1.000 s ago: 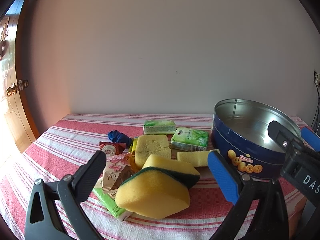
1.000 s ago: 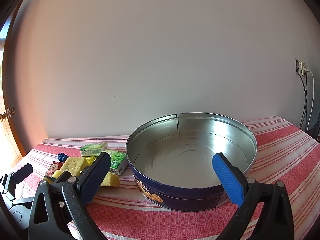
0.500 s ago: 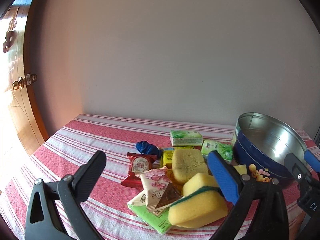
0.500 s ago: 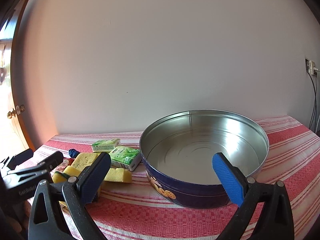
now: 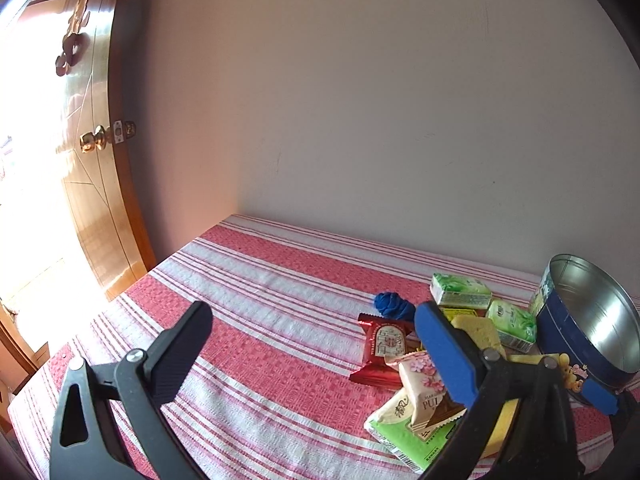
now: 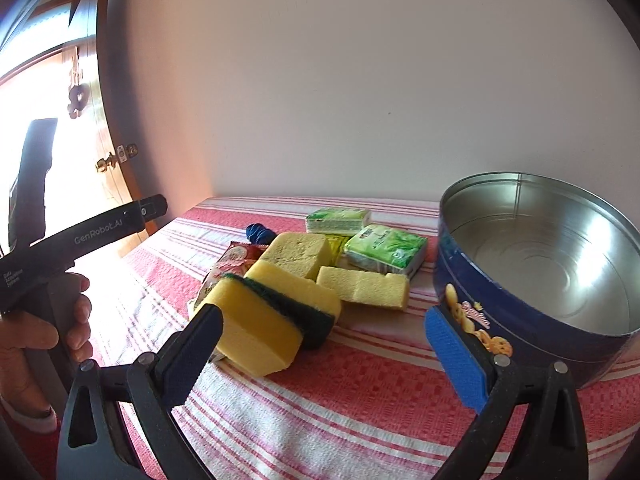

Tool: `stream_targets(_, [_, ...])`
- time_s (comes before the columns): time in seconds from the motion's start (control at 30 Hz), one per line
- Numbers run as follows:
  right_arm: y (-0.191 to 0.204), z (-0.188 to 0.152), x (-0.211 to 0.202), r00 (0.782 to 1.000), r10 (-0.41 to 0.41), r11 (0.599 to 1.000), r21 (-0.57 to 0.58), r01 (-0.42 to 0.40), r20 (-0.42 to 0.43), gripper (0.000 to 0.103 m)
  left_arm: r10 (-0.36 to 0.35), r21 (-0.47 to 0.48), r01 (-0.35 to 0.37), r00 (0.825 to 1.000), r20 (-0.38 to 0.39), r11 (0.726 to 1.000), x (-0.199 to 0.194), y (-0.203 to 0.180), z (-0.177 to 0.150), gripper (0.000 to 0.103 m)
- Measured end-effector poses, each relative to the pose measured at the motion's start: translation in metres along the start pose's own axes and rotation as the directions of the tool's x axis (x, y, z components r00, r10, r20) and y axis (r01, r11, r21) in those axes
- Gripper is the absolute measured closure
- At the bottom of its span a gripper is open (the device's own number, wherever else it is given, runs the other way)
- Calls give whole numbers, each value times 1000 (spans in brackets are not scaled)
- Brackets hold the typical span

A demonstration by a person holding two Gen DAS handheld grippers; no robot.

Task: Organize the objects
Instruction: 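Grasp the yellow sponge with green scouring pad using the right gripper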

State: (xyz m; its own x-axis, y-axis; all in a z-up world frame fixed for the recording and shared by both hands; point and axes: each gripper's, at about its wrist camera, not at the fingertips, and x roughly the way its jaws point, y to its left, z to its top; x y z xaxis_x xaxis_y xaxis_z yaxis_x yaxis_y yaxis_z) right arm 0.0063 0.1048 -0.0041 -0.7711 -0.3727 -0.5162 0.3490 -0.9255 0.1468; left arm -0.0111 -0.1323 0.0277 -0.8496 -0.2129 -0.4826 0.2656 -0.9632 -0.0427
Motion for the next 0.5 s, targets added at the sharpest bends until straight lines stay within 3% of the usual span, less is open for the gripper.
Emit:
stream_targets(0.17, [22, -1, 20, 996, 45, 998, -30, -47, -74, 1, -8, 21, 8, 1000, 6, 1000, -4, -5, 0, 1])
stream_targets(0.27, [25, -2, 31, 993, 51, 998, -32, -55, -111, 18, -15, 30, 15, 1000, -7, 999, -1, -8, -1, 1])
stream_targets(0.37, [27, -5, 26, 994, 54, 997, -46, -59, -98, 25, -34, 34, 34, 999, -15, 999, 0, -11, -2, 1])
stream_targets(0.43, [27, -5, 24, 991, 82, 994, -58, -88, -106, 44, -58, 35, 58, 998, -21, 998, 1, -13, -3, 1])
stream_targets(0.5, [25, -6, 21, 990, 93, 994, -52, -99, -108, 46, -85, 32, 86, 996, -30, 996, 3, -16, -5, 1])
